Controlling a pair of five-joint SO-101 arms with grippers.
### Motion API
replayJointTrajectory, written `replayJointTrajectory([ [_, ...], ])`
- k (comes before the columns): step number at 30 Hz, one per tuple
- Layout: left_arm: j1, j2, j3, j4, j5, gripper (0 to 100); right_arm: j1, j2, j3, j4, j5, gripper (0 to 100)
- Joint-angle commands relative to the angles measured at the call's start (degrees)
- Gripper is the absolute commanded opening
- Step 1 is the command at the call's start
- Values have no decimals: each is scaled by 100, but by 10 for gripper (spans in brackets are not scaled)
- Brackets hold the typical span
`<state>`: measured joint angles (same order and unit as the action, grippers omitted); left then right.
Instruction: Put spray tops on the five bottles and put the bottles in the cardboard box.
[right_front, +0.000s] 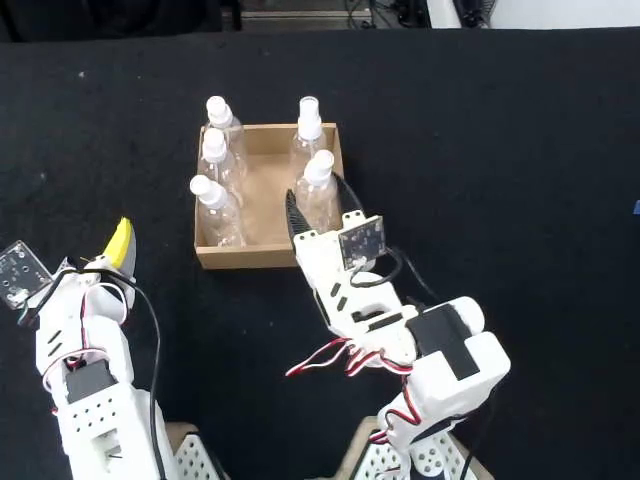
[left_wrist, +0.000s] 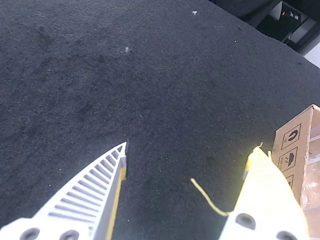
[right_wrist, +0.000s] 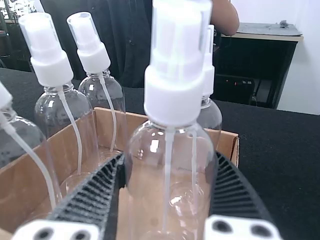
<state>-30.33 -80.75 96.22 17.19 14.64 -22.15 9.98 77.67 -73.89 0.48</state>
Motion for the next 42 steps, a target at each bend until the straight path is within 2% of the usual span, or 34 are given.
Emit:
replayJointTrajectory([
  [1,-4,-97,119,-158,0,349,-79,22,22,-18,18,185],
  [11,-4,-97,119,-158,0,349,-97,31,22,-18,9,185],
  [17,-4,-97,119,-158,0,349,-114,22,-75,475,9,185],
  [32,-4,-97,119,-158,-9,349,-114,13,-84,501,9,186],
  [38,-4,-97,119,-158,-9,349,-123,13,-75,536,9,310],
  [42,-4,-97,119,-158,-9,350,-123,13,-66,536,9,309],
])
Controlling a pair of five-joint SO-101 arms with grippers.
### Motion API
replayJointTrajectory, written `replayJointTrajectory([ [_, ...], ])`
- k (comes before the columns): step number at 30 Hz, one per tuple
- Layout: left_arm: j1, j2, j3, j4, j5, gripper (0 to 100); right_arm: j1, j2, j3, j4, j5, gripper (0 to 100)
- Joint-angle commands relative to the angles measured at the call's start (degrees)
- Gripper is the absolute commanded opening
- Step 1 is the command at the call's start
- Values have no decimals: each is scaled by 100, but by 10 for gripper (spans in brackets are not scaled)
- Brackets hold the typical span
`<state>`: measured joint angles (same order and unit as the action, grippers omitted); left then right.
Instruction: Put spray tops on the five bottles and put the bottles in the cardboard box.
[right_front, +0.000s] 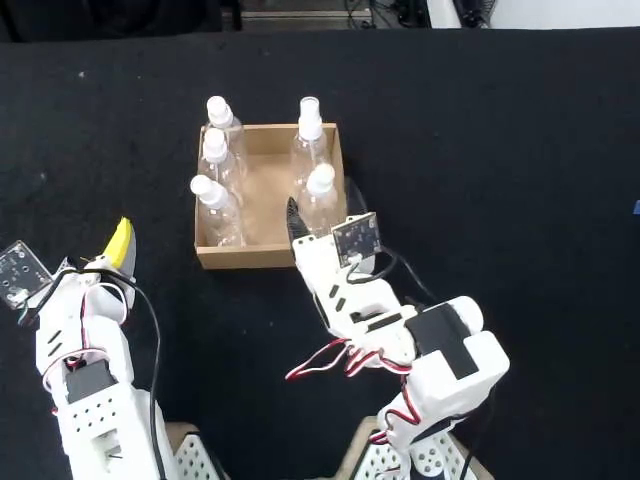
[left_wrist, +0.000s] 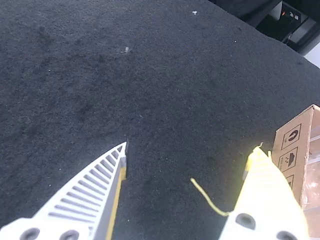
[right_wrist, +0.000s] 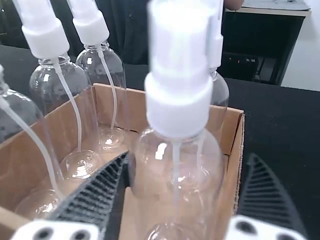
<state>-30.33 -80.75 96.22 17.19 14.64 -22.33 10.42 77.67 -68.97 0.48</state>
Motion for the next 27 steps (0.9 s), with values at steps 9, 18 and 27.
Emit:
replayJointTrajectory([
  [9,-4,-97,119,-158,-9,350,-105,-75,-31,9,9,308],
  [18,-4,-97,119,-158,-9,350,-105,-295,-22,9,18,308],
  [27,-4,-97,119,-158,-9,350,-88,-1033,242,44,-18,307],
])
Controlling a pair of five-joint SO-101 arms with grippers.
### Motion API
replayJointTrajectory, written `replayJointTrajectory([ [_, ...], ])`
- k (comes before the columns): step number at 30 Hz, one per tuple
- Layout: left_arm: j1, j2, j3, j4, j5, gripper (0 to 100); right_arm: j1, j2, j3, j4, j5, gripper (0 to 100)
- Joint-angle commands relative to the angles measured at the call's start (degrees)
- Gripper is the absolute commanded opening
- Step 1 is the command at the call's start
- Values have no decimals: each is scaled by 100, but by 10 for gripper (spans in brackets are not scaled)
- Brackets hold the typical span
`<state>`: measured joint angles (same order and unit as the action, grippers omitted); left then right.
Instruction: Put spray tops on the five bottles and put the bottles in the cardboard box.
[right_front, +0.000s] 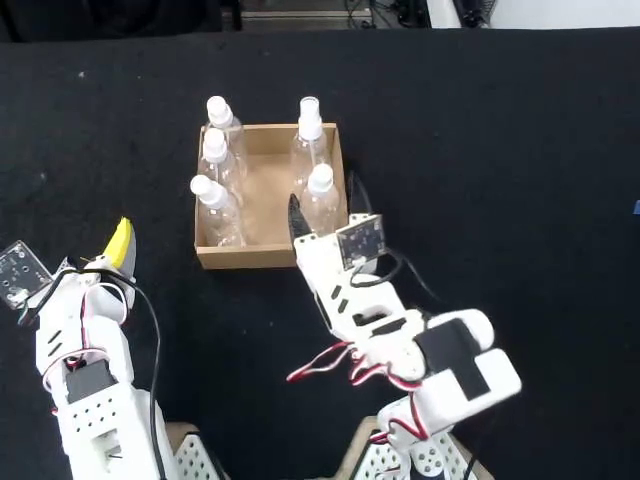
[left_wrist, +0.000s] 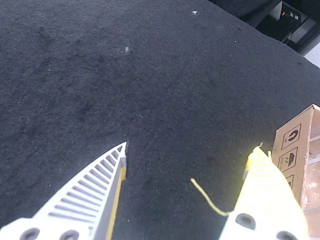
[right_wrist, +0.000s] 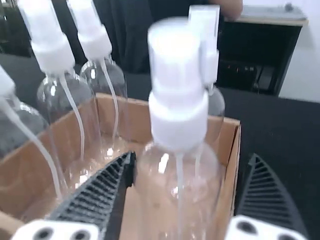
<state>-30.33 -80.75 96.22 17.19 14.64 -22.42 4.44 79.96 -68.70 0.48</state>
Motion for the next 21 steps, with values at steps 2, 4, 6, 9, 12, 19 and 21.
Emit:
replayJointTrajectory([
  [2,-4,-97,119,-158,-9,350,-88,-505,13,18,-18,306],
  [4,-4,-97,119,-158,-9,350,-97,-593,13,18,-9,306],
  [6,-4,-97,119,-158,-9,350,-79,-760,13,18,9,306],
  [9,-4,-97,127,-158,-9,350,-53,-1112,66,18,9,305],
  [12,-4,-97,127,-158,-9,350,-97,-1534,136,105,9,305],
  [19,-4,-97,154,-158,-9,350,-97,-3029,31,1503,-18,305],
  [21,-4,-97,154,-158,-9,350,-158,-3609,22,2004,-26,305],
])
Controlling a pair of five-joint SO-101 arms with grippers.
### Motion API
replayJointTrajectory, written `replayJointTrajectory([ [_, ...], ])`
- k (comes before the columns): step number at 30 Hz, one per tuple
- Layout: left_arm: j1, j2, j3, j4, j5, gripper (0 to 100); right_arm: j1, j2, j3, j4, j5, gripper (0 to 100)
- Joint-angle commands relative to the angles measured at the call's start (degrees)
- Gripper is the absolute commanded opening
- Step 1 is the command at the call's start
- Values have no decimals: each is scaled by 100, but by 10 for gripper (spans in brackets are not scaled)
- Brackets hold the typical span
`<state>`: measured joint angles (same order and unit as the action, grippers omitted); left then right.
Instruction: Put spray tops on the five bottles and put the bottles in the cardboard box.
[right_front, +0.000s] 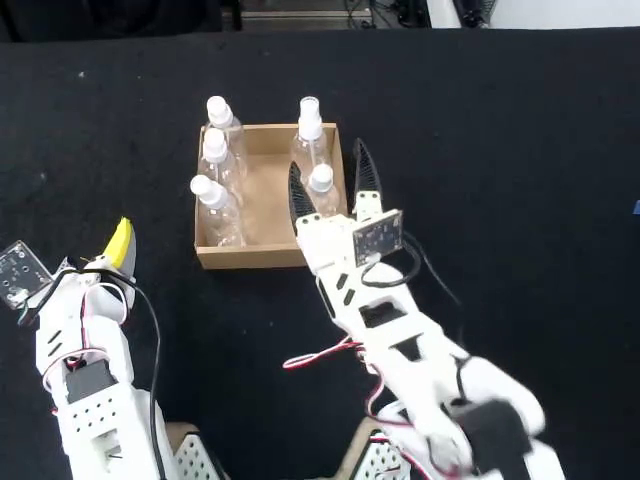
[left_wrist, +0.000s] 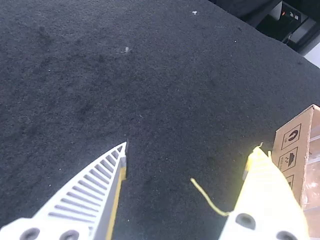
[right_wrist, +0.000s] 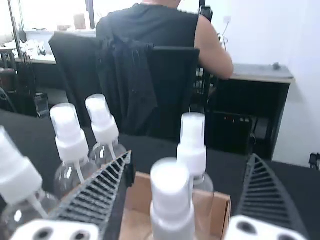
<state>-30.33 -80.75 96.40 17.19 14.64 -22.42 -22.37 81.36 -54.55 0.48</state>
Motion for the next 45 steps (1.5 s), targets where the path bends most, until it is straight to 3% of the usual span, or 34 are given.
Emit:
replayJointTrajectory([
  [1,-4,-97,136,-158,-9,350,-193,-1218,-119,870,-26,305],
  [17,4,-97,136,-114,-9,350,79,-5552,-48,5512,-26,297],
  [20,110,-53,136,-97,0,328,440,-6185,-48,6145,-18,186],
  [23,470,-97,145,255,0,198,923,-6879,48,6488,9,5],
  [26,796,-97,145,484,18,19,1582,-7574,497,6664,9,74],
  [30,857,-97,145,501,-9,86,2716,-8611,1314,7130,18,71],
  [34,857,-97,145,510,-9,27,3305,-8514,1508,7974,18,15],
  [45,1253,-97,145,1354,-44,29,3385,-8497,1516,11385,18,11],
])
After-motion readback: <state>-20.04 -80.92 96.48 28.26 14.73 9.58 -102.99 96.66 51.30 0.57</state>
